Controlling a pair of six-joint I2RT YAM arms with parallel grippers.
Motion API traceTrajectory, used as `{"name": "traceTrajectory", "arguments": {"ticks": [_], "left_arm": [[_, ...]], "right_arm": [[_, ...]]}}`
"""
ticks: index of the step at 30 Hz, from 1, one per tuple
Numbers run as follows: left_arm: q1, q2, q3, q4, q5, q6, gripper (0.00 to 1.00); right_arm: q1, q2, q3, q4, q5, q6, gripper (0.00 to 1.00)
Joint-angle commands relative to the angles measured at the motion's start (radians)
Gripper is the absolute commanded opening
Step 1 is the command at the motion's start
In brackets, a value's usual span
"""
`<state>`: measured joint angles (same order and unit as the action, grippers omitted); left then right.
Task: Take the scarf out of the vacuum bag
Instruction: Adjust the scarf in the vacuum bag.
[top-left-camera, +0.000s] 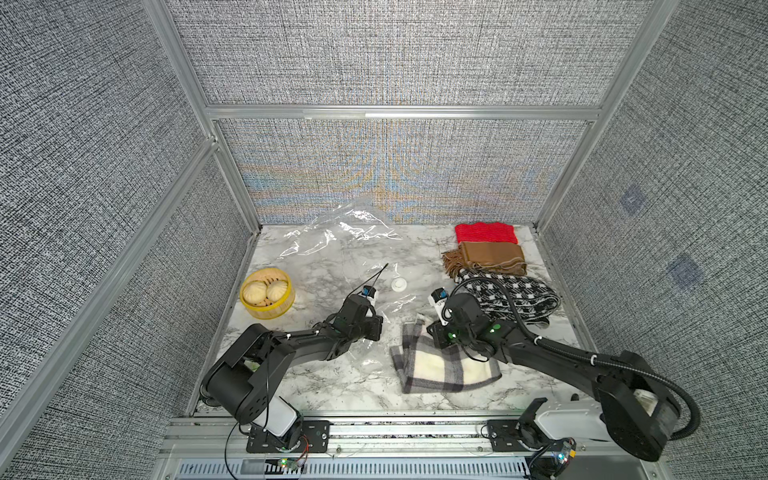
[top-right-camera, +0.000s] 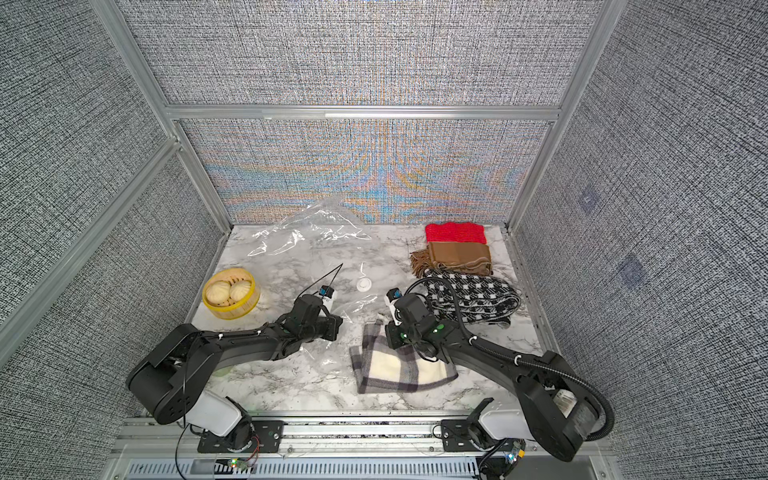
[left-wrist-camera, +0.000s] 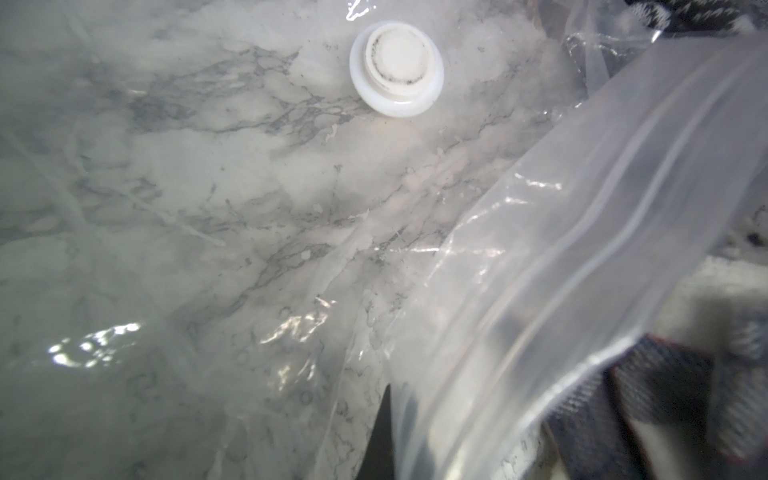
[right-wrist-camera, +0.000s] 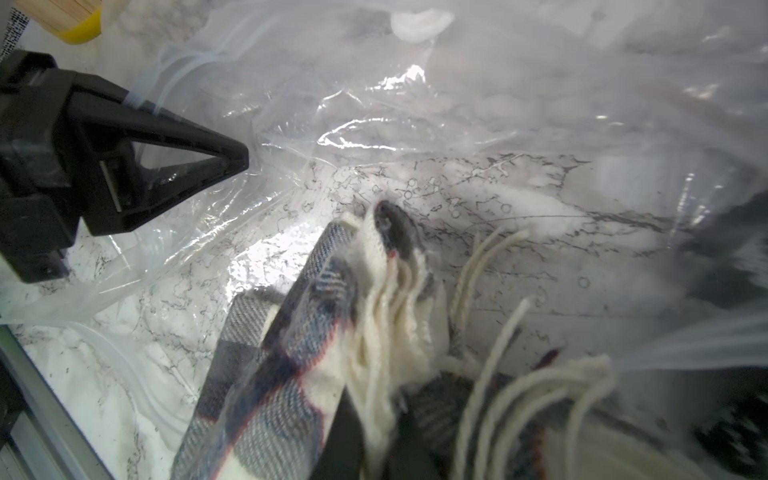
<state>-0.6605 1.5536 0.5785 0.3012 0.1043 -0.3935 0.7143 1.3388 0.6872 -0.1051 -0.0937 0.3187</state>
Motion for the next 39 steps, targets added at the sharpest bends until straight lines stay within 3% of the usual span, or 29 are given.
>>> {"name": "traceTrajectory", "arguments": {"ticks": [1,8,11,16,21,22,23,27,31,39], "left_arm": [[-0.003,0.007,0.004,0.032,0.001,-0.003,0.0],[-0.004,0.002,-0.001,0.039,-0.003,-0.003,0.0],[-0.004,0.005,-0.005,0.048,-0.005,-0.005,0.0],[-0.004,0.009,0.0,0.043,-0.005,-0.005,0.0],[-0.004,0.006,-0.002,0.041,-0.007,-0.001,0.0],[-0.004,0.007,-0.002,0.042,-0.005,-0.001,0.0],[-0.004,0.008,-0.002,0.042,-0.006,0.0,0.0],[-0.004,0.008,-0.003,0.043,-0.008,0.002,0.0],[-0.004,-0.002,0.003,0.024,-0.015,0.009,0.0],[-0.004,-0.05,-0.016,0.009,-0.021,0.011,0.0]], "right_arm": [[0.016,0.052,0.019,0.089,-0.075,-0.004,0.04],[0.047,0.135,0.052,0.126,-0.072,-0.008,0.04],[0.047,0.227,0.016,0.265,-0.102,0.018,0.04],[0.076,0.317,0.028,0.266,0.005,0.065,0.08],[0.117,0.222,0.039,0.151,0.052,0.114,0.54],[0.134,0.19,0.052,0.104,0.092,0.113,0.92],[0.145,0.172,0.071,0.055,0.132,0.117,0.99],[0.178,0.116,0.142,-0.094,0.251,0.08,0.99],[0.241,0.056,0.155,-0.127,0.367,0.048,0.99],[0.324,-0.029,0.193,-0.174,0.443,0.016,0.99]]}}
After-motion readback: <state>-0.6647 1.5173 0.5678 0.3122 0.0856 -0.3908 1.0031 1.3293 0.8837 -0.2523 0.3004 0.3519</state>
